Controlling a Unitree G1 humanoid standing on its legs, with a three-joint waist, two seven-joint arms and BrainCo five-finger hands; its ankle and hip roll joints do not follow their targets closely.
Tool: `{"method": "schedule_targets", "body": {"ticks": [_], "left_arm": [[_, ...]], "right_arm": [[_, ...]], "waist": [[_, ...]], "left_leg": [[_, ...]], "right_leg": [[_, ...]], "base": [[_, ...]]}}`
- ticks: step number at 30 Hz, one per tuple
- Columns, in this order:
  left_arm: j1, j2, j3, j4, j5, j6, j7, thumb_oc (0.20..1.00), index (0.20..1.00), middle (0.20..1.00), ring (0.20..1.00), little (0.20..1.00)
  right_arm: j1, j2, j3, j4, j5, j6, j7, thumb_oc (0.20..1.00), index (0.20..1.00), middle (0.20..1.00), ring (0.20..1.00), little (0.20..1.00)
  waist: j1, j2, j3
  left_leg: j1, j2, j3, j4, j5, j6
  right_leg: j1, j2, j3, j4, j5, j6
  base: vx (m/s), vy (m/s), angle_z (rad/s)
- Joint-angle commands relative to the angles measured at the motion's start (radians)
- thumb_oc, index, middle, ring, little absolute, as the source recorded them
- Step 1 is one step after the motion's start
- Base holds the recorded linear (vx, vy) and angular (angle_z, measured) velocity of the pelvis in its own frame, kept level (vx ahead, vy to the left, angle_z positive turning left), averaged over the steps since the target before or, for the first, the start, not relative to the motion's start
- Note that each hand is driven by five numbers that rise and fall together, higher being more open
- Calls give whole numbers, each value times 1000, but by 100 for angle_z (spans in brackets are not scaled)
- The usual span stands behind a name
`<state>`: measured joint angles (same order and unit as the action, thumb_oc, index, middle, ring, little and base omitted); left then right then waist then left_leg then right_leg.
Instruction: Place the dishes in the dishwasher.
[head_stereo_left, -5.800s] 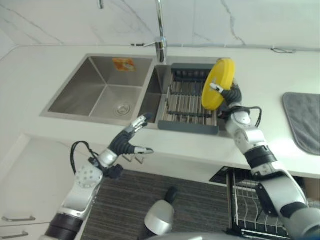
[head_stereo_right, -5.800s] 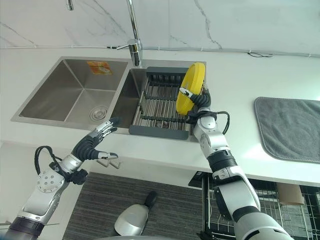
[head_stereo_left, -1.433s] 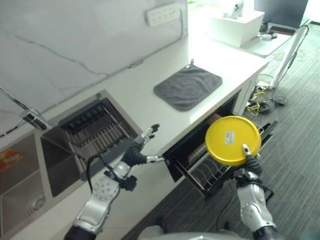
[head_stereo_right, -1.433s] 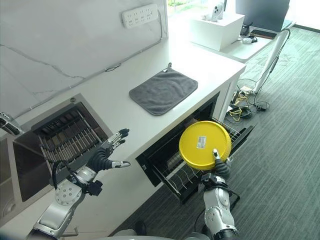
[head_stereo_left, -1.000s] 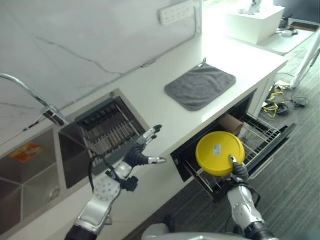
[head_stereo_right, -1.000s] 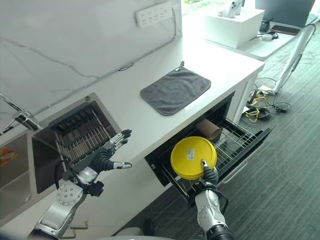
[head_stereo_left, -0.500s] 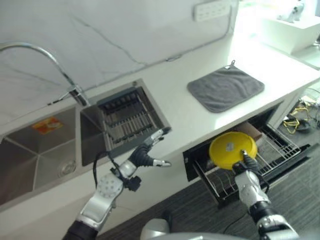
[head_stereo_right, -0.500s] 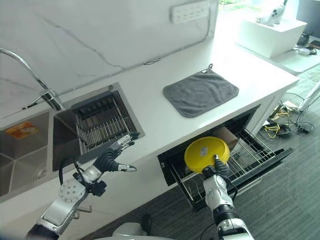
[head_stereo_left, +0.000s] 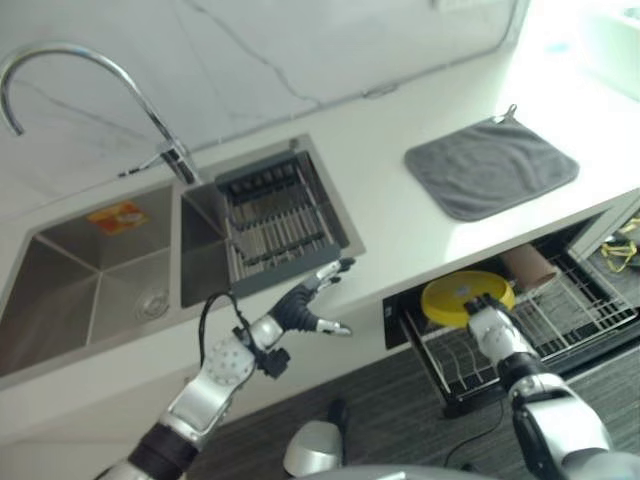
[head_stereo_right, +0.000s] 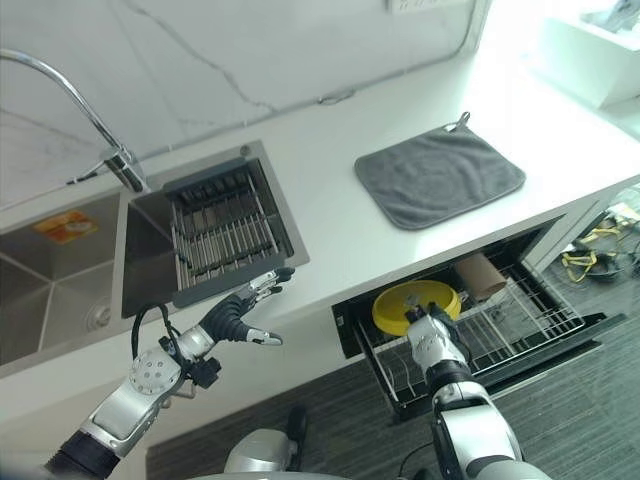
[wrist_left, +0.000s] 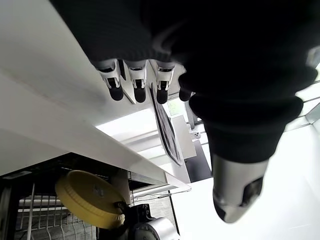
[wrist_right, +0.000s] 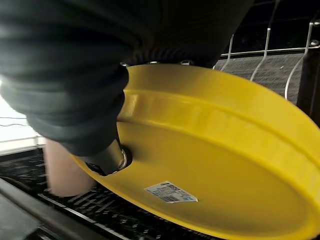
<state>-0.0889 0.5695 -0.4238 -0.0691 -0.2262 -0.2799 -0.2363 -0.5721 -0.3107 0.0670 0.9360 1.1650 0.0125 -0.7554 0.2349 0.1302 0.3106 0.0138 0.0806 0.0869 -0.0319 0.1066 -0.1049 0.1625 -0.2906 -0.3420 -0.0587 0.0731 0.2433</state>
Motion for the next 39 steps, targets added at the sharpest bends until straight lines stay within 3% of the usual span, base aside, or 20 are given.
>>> {"method": "schedule_targets", "body": {"ticks": [1, 5, 8, 9, 10, 11, 12, 13, 15, 17, 20, 21, 25, 29, 31, 32, 35, 36, 39], "left_arm": [[-69, 23, 6, -14, -55, -41, 31, 1000, 1000, 1000, 1000, 1000], [-133, 32, -11, -7, -63, -49, 49, 1000, 1000, 1000, 1000, 1000], [-183, 47, -19, 10, -74, -82, 60, 1000, 1000, 1000, 1000, 1000], [-194, 50, -19, 12, -76, -89, 62, 1000, 1000, 1000, 1000, 1000], [-218, 61, -19, 14, -88, -99, 64, 1000, 1000, 1000, 1000, 1000], [-226, 68, -18, 15, -92, -106, 62, 1000, 1000, 1000, 1000, 1000], [-230, 71, -19, 16, -95, -112, 64, 1000, 1000, 1000, 1000, 1000], [-234, 89, -15, 6, -101, -126, 67, 1000, 1000, 1000, 1000, 1000], [-241, 91, -19, 5, -96, -127, 74, 1000, 1000, 1000, 1000, 1000], [-259, 103, -33, 3, -95, -134, 98, 1000, 1000, 1000, 1000, 1000], [-264, 106, -37, 2, -91, -136, 106, 1000, 1000, 1000, 1000, 1000], [-268, 108, -39, 8, -89, -142, 108, 1000, 1000, 1000, 1000, 1000], [-277, 133, -40, 20, -94, -156, 98, 1000, 1000, 1000, 1000, 1000], [-295, 174, -47, 40, -101, -177, 87, 1000, 1000, 1000, 1000, 1000], [-296, 205, -45, 44, -108, -187, 76, 1000, 1000, 1000, 1000, 1000], [-297, 232, -37, 45, -114, -193, 57, 1000, 1000, 1000, 1000, 1000], [-296, 241, -36, 46, -118, -198, 53, 1000, 1000, 1000, 1000, 1000], [-295, 237, -21, 44, -115, -193, 34, 1000, 1000, 1000, 1000, 1000], [-297, 241, -14, 44, -119, -192, 30, 1000, 1000, 1000, 1000, 1000]], "right_arm": [[-128, -3, 11, -3, 59, -38, 15, 200, 200, 200, 200, 200], [-191, -24, 22, 58, 3, -17, 33, 200, 200, 200, 200, 200], [-254, -88, 64, 139, -280, 11, 90, 200, 200, 200, 200, 200], [-268, -104, 75, 159, -353, -5, 105, 200, 200, 200, 200, 200], [-303, -143, 114, 192, -572, -34, 124, 200, 200, 200, 200, 200], [-316, -159, 134, 199, -673, -47, 131, 200, 200, 200, 200, 200], [-327, -173, 151, 204, -716, -53, 128, 200, 200, 200, 200, 200], [-344, -227, 207, 189, -901, -74, 89, 200, 200, 200, 200, 200], [-358, -246, 222, 186, -981, -66, 62, 200, 200, 200, 200, 200], [-395, -299, 288, 164, -1162, -37, -2, 200, 200, 200, 200, 200], [-413, -324, 333, 145, -1279, -15, 1, 200, 200, 200, 200, 200], [-421, -344, 377, 129, -1394, -3, 21, 200, 200, 200, 200, 200], [-435, -391, 517, 104, -1606, -32, 128, 200, 200, 200, 200, 200], [-450, -441, 670, 87, -1694, -108, 212, 200, 200, 200, 200, 200], [-453, -476, 702, 91, -1685, -148, 224, 200, 200, 200, 200, 200], [-455, -513, 708, 96, -1597, -199, 219, 200, 200, 200, 200, 200], [-456, -520, 691, 99, -1522, -227, 222, 200, 200, 200, 200, 200], [-438, -523, 612, 112, -1492, -321, 234, 200, 200, 200, 200, 200], [-426, -534, 601, 105, -1521, -375, 238, 200, 200, 200, 200, 200]], "waist": [[36, -22, 10], [47, -20, 42], [58, -18, 80], [61, -17, 89], [66, -15, 104], [67, -14, 110], [68, -15, 114], [67, -19, 129], [66, -21, 133], [59, -24, 144], [56, -28, 148], [53, -34, 150], [56, -54, 150], [66, -87, 152], [73, -102, 158], [79, -118, 163], [79, -122, 165], [76, -127, 166], [73, -130, 166]], "left_leg": [[-33, -6, -106, 106, -147, 14], [-80, -10, -115, 114, -141, 16], [-117, -19, -126, 119, -136, 18], [-127, -19, -127, 120, -135, 18], [-150, -23, -129, 124, -132, 19], [-161, -25, -129, 125, -131, 20], [-167, -27, -129, 125, -130, 20], [-188, -29, -125, 131, -131, 25], [-194, -28, -119, 131, -133, 26], [-208, -28, -110, 134, -135, 29], [-214, -28, -104, 135, -137, 29], [-215, -28, -100, 135, -139, 29], [-216, -21, -93, 135, -145, 25], [-231, -14, -97, 139, -143, 24], [-232, -6, -98, 142, -148, 21], [-237, -2, -101, 141, -148, 19], [-238, -1, -101, 140, -148, 19], [-239, -1, -96, 136, -151, 18], [-240, -1, -95, 137, -153, 18]], "right_leg": [[-88, -41, -6, 162, -84, -29], [-133, -46, -5, 180, -86, -26], [-163, -42, -5, 187, -86, -25], [-173, -42, -6, 190, -86, -24], [-198, -43, -5, 199, -85, -23], [-210, -42, -4, 203, -85, -23], [-217, -41, -3, 204, -84, -23], [-246, -39, 1, 213, -80, -19], [-259, -39, 3, 217, -78, -17], [-283, -36, 12, 224, -75, -14], [-293, -36, 15, 225, -74, -13], [-297, -35, 17, 224, -73, -10], [-297, -34, 12, 222, -73, -5], [-303, -29, -3, 215, -65, 2], [-302, -21, -8, 216, -66, 5], [-304, -15, -13, 213, -63, 8], [-305, -13, -14, 211, -62, 9], [-306, -10, -11, 207, -61, 11], [-308, -7, -8, 205, -62, 12]], "base": [[-56, -23, 8], [-139, -24, 8], [-177, -33, 10], [-203, -22, 18], [-221, -23, 18], [-205, -19, 9], [-221, -34, 5], [-203, -37, 4], [-146, -27, -6], [-152, -11, -5], [-89, -3, -2], [-70, -21, -3], [-48, -58, 0], [-43, -137, 0], [-40, -179, 1], [-56, -184, 0], [-29, -69, 7], [-41, -62, 10], [-13, -18, 1]]}}
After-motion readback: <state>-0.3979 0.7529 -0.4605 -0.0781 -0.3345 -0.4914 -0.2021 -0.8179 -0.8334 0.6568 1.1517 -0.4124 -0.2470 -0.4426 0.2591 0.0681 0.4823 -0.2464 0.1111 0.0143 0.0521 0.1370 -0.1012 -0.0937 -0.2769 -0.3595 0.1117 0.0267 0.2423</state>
